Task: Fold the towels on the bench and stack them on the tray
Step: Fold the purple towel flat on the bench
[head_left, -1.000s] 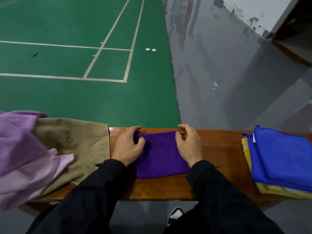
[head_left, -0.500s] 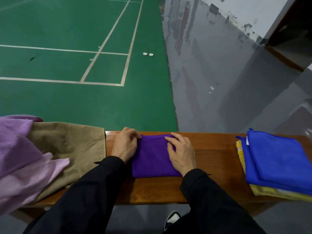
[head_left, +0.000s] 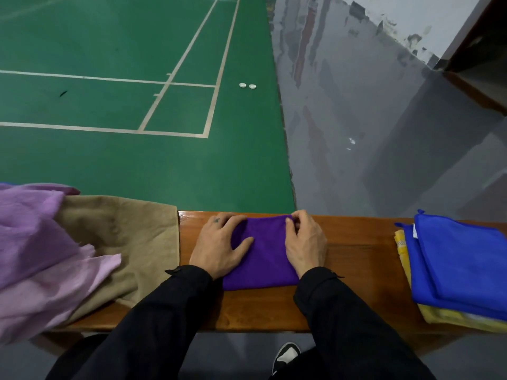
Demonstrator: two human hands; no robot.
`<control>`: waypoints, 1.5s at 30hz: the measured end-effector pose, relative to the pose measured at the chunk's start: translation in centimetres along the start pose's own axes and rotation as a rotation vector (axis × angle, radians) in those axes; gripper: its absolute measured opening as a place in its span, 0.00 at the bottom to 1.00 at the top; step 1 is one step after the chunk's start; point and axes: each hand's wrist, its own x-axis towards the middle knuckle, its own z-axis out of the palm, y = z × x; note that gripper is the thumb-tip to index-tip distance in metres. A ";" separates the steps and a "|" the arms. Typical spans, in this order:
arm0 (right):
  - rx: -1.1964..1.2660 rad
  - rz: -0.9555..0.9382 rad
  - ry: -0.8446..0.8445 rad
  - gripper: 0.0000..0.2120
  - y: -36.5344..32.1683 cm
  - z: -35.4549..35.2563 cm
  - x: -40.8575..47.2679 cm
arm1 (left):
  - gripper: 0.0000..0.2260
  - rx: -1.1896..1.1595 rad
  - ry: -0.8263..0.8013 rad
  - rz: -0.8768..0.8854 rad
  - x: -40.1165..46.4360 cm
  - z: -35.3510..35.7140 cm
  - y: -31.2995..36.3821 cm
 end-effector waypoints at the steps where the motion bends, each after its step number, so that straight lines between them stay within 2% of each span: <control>1: -0.028 -0.017 0.000 0.07 -0.1 0.1 0.0 | 0.24 0.021 0.001 -0.003 0.1 0.1 0.0; 9: -0.130 -0.001 0.016 0.08 -0.4 0.8 0.4 | 0.23 0.032 0.022 -0.047 0.1 0.3 0.0; 12: -0.109 0.050 -0.027 0.14 -0.6 0.6 0.8 | 0.26 0.021 0.020 -0.058 0.2 0.2 0.0; 14: 0.011 0.107 -0.078 0.18 -0.6 0.1 1.1 | 0.28 -0.053 0.042 -0.081 0.2 0.0 0.1; 16: 0.232 0.174 -0.104 0.19 -0.1 -0.7 1.1 | 0.29 -0.152 0.091 -0.138 -0.2 -0.3 0.2; 19: 0.533 0.238 -0.111 0.14 0.9 -2.2 0.8 | 0.27 -0.240 0.199 -0.312 -1.1 -0.9 0.7; 21: 0.600 0.218 -0.120 0.11 1.5 -3.2 -0.2 | 0.26 -0.296 0.242 -0.380 -2.7 -1.1 1.6; 23: 0.507 0.068 -0.111 0.12 1.8 -3.5 -2.0 | 0.28 -0.180 0.204 -0.267 -4.9 -0.7 2.7; 25: 0.260 -0.191 -0.093 0.18 2.2 -2.8 -4.4 | 0.29 0.088 0.083 -0.051 -6.8 0.4 3.3; 26: 0.131 -0.264 -0.113 0.20 2.3 -2.5 -5.3 | 0.29 0.205 0.010 -0.004 -7.3 0.8 3.5; 28: -0.049 -0.243 -0.212 0.21 2.3 -2.5 -6.2 | 0.29 0.312 -0.130 -0.051 -7.4 0.8 4.2; 31: -0.160 -0.163 -0.347 0.22 1.9 -3.3 -6.9 | 0.28 0.243 -0.275 -0.199 -6.9 0.0 5.4; 33: -0.210 -0.146 -0.376 0.23 1.3 -3.7 -7.6 | 0.27 0.155 -0.307 -0.287 -6.4 -0.7 6.6; 34: -0.229 -0.137 -0.372 0.24 1.1 -3.9 -8.1 | 0.27 0.083 -0.262 -0.346 -6.2 -1.0 7.4; 37: -0.218 -0.086 -0.365 0.24 0.8 -4.6 -10.1 | 0.34 -0.386 0.000 -0.691 -5.9 -1.9 8.9; 40: -0.107 -0.006 -0.385 0.25 0.5 -5.9 -11.7 | 0.44 -0.796 0.045 -0.986 -6.2 -2.5 10.3; 41: -0.058 0.022 -0.374 0.26 0.6 -6.1 -12.2 | 0.43 -0.965 0.023 -1.039 -6.5 -2.9 11.2; 43: 0.111 0.125 -0.343 0.28 0.8 -6.7 -13.1 | 0.32 -1.250 -0.031 -1.056 -7.3 -3.6 13.6; 45: 0.507 0.342 -0.309 0.30 0.2 -8.2 -13.9 | 0.28 -1.426 -0.095 -0.954 -8.2 -4.7 16.4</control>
